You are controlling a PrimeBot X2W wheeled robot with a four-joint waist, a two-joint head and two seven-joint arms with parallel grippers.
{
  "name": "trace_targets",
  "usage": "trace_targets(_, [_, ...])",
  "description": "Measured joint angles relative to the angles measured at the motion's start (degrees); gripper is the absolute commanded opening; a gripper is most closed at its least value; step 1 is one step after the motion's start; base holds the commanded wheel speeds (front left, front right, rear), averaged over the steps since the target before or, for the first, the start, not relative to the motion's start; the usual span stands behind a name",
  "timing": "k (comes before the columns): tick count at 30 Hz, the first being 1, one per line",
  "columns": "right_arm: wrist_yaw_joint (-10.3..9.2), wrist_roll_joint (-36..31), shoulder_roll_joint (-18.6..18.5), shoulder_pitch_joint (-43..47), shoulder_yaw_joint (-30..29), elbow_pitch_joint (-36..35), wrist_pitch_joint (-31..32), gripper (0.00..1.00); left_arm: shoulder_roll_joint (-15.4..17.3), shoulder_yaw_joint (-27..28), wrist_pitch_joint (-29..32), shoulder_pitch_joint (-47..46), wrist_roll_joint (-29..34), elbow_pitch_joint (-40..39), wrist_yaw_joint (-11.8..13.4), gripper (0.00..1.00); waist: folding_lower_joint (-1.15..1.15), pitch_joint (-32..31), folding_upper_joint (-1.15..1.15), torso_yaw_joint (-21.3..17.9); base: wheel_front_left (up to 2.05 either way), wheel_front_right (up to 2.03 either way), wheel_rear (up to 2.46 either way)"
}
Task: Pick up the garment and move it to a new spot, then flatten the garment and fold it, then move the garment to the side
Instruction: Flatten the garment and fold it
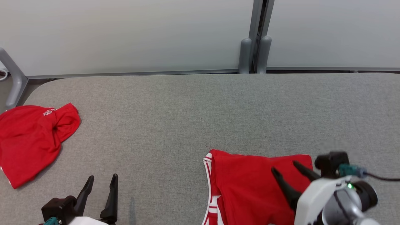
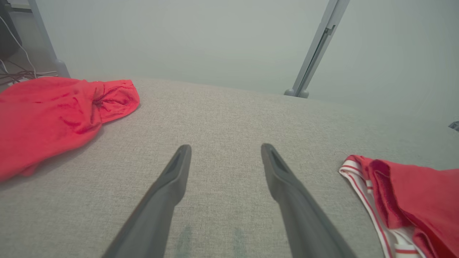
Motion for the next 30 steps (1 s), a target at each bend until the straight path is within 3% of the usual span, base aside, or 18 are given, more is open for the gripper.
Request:
trace_targets(6, [0.0,-3.7,-1.5,7.8,0.5,-3.5,1.5,1.0,-0.2,-0.4,0.0,0.0,-0.2,0.5,-0.3,1.0,0.0,-0.4,0.0,-0.4,0.0,0.0,0.0])
trace_targets(10, [-0.01,-4.5,-1.9,11.1,3.8,-3.4,0.1,1.0,-0.1,-0.5,-0.1,0.0,-0.3,0.9,-0.4,1.0,0.0,-0.9,0.0,-0.6,0.0,0.0,0.0])
trace_targets(17, [0.01,-3.6,-4.6,10.6,15.5,-1.6,-3.5,1.0,0.0,-0.7,-0.2,0.0,-0.6,0.9,-0.4,1.0,0.0,-0.9,0.0,-0.7,0.0,0.0,0.0])
trace_targets(29, [0.02,-10.2,-5.5,3.8,23.0,5.5,-7.0,1.0,0.1,-1.0,-0.2,-0.3,-1.2,1.4,-0.6,1.0,0.0,0.4,0.0,0.3,0.0,0.0,0.0])
trace_targets(30, [0.02,-10.8,-5.5,3.3,23.5,6.5,-7.2,0.76,0.0,-1.0,-0.2,-0.5,-1.2,1.5,-0.8,1.0,0.0,0.5,0.0,0.5,0.0,0.0,0.0])
